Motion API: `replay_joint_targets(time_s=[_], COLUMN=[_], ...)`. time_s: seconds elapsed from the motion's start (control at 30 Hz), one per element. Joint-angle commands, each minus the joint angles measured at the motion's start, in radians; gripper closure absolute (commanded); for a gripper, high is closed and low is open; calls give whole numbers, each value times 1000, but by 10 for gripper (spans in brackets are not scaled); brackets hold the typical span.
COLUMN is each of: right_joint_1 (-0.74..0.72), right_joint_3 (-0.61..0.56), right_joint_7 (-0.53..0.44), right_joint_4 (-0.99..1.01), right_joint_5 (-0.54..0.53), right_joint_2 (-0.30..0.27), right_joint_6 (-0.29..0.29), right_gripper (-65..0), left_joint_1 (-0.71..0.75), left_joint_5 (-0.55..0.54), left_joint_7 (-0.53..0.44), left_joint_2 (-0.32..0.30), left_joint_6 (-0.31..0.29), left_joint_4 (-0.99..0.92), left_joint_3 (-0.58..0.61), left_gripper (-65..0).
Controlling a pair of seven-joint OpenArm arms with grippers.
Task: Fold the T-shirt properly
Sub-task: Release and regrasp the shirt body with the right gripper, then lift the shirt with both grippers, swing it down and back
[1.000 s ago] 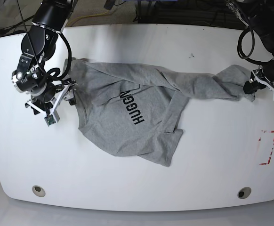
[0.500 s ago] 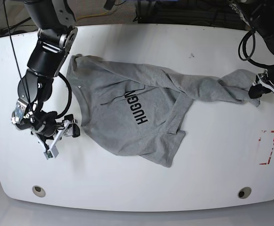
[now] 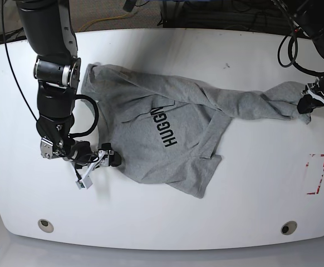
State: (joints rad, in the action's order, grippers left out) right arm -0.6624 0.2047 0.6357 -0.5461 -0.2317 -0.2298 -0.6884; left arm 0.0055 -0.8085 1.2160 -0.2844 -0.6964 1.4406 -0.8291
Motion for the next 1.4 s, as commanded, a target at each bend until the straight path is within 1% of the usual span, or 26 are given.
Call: replay_joint_targets(time_s=[0.0, 0.07, 0.13, 0.3, 0.4, 0.43, 0.47, 0.53, 0.57, 0.6, 0.63, 0.73, 0.87, 0.97, 1.03, 1.07, 1.2, 1.3, 1.37], right_joint_1=[-38, -27, -9, 23, 26, 26, 25, 23, 23, 20, 17, -4, -52, -75, -99, -119, -188, -254, -320], right_joint_3=[-32, -44, -46, -49, -49, -49, -49, -50, -55, -73, -93, -172, -175, -176, -178, -178, -178, -178, -178], right_joint_7=[-73, -95, -93, -53, -53, -55, -60, -87, -95, -106, -110, -99, -55, -30, 11, 42, 115, 161, 195], right_joint_4=[25, 42, 36, -25, -47, -47, -48, -48, -47, -45, -45, -53, -67, -151, -208, -239, -320, -365, -372], right_joint_5=[-15, -19, -19, -15, -13, -13, -13, -13, -13, -13, -13, -18, -24, -16, -16, -16, -16, -16, -16], right_joint_2=[-10, -10, -6, 50, 74, 77, 79, 79, 79, 76, 76, 71, 23, -3, -23, -35, -69, -84, -95], right_joint_6=[-10, -10, -10, -10, -10, -10, -10, -10, -10, -10, -10, -10, -10, -10, -10, -10, -10, -10, -10], right_gripper=[-453, -453, -453, -445, -438, -412, -360, -198, -146, -54, 0, 0, 0, 0, 0, 0, 0, 0, 0], left_joint_1=[-11, -11, -3, 1, -2, -3, -6, -6, -6, -8, -8, -9, -40, -71, -92, -111, -192, -266, -327], left_joint_5=[-22, -22, -22, -19, 11, 30, 56, 88, 96, 105, 111, 128, 163, 188, 194, 192, 192, 194, 194], left_joint_7=[-17, -17, -17, -17, -17, -17, -17, -17, -17, -17, -17, -17, -17, -17, -17, -17, -17, -17, -17], left_joint_2=[-23, -23, -23, -23, -23, -23, -23, -25, -25, -31, -36, -37, -37, -52, -57, -59, -59, -63, -100], left_joint_6=[-2, -2, -2, -2, -2, -2, -2, -2, -2, -2, -2, -2, -2, -2, -2, -2, -2, -2, -2], left_joint_4=[19, 19, 19, 19, 27, 30, 36, 56, 64, 79, 93, 139, 236, 314, 352, 378, 450, 466, 467], left_joint_3=[-2, -2, -2, 0, 0, 1, 12, 34, 38, 47, 57, 86, 95, 95, 95, 95, 95, 106, 139], left_gripper=[-14, -14, -14, -14, -14, -14, -14, -14, -14, -14, -14, -14, -13, -13, -13, -13, -13, -14, -14])
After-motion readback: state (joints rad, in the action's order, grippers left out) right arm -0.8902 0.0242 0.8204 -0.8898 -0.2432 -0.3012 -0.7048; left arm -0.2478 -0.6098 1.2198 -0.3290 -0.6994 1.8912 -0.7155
